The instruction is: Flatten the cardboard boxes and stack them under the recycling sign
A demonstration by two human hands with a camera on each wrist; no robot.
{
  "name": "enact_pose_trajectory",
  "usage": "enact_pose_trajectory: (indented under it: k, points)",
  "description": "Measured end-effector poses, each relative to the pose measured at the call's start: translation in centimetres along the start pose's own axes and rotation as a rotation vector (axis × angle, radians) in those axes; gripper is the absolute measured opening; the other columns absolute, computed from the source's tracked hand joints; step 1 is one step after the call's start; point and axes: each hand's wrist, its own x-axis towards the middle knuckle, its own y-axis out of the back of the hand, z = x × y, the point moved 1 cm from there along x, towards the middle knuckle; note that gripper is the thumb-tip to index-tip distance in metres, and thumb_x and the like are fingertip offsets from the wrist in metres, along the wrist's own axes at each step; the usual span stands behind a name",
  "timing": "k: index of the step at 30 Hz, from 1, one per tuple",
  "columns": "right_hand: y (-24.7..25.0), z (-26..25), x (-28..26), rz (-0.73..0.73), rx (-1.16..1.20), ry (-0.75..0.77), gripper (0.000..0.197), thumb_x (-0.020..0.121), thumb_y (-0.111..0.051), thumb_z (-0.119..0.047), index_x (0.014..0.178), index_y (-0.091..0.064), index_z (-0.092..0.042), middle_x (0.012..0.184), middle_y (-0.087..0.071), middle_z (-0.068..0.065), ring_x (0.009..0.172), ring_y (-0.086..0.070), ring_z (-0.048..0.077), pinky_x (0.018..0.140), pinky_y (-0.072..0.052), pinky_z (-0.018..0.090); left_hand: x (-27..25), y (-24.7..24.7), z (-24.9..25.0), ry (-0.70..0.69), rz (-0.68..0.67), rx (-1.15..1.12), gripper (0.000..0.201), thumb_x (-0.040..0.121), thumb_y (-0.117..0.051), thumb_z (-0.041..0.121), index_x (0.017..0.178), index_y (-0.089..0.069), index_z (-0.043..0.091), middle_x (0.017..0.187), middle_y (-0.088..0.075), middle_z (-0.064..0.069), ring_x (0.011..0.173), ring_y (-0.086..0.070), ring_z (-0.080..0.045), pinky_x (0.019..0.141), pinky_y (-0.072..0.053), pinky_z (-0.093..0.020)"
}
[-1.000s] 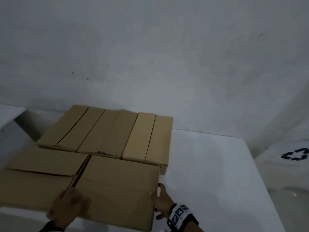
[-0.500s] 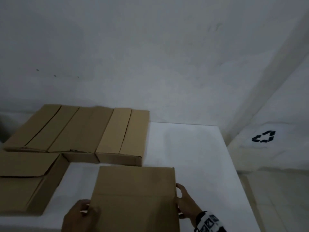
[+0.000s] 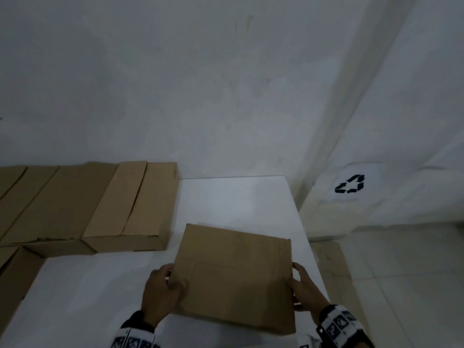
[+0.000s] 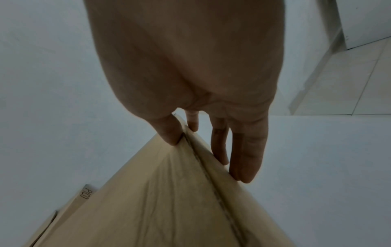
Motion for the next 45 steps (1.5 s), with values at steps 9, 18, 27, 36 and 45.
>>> enact_pose_trajectory:
  k: [9, 18, 27, 36, 45]
  points:
    - [-0.4, 0.1, -0.9, 0.125, -0.087, 0.146, 0.037, 0.094, -0.052, -0.026, 0.126, -0.033, -0.028, 0.098, -0.065, 0.013, 0.082, -0.062, 0.024, 0.061, -0.053, 0.030, 3.2, -0.2, 2.5, -0.002, 0.047, 0.151, 0.055, 0.079, -0.071, 0.011, 0.131, -0.054, 0.015, 0.128, -0.051, -0.017, 0.113, -0.052, -0.033, 0.096, -0.046, -0.042]
    - [-1.2, -1.7, -0.6, 0.455, -0.360, 0.212, 0.012, 0.082, -0.060, -0.009, 0.093, -0.055, -0.008, 0.091, -0.061, 0.007, 0.081, -0.058, 0.022, 0.061, -0.045, 0.029, 2.6, 0.4, 1.9, -0.070, 0.045, 0.139, 0.051, 0.076, -0.078, 0.020, 0.121, -0.054, 0.020, 0.124, -0.053, -0.006, 0.101, -0.057, -0.022, 0.078, -0.044, -0.031]
    - [-1.8, -1.9, -1.9, 0.524, -0.404, 0.142, 0.021, 0.086, -0.060, -0.011, 0.105, -0.068, -0.008, 0.107, -0.069, 0.008, 0.097, -0.065, 0.025, 0.073, -0.046, 0.024, 2.1, 1.1, 2.0, -0.077, 0.063, 0.024, 0.048, 0.073, -0.077, 0.015, 0.116, -0.057, 0.025, 0.120, -0.061, -0.002, 0.096, -0.060, -0.019, 0.083, -0.049, -0.036]
    - [-1.4, -1.5, -1.5, 0.476, -0.197, 0.059, 0.028, 0.086, -0.058, -0.016, 0.111, -0.072, -0.013, 0.102, -0.073, 0.009, 0.089, -0.067, 0.025, 0.068, -0.050, 0.026, 1.6, 1.9, 2.2, -0.070, 0.032, -0.047, 0.042, 0.077, -0.076, 0.012, 0.112, -0.059, 0.028, 0.112, -0.065, 0.004, 0.093, -0.063, -0.019, 0.082, -0.053, -0.037]
    - [0.5, -5.6, -3.5, 0.208, -0.047, -0.002, 0.010, 0.091, -0.054, -0.015, 0.085, -0.054, -0.007, 0.083, -0.052, 0.013, 0.074, -0.050, 0.023, 0.065, -0.039, 0.032, 1.4, 3.2, 2.6, -0.100, 0.023, -0.188, 0.035, 0.070, -0.077, -0.005, 0.092, -0.058, 0.015, 0.096, -0.065, 0.000, 0.092, -0.062, -0.019, 0.072, -0.050, -0.032]
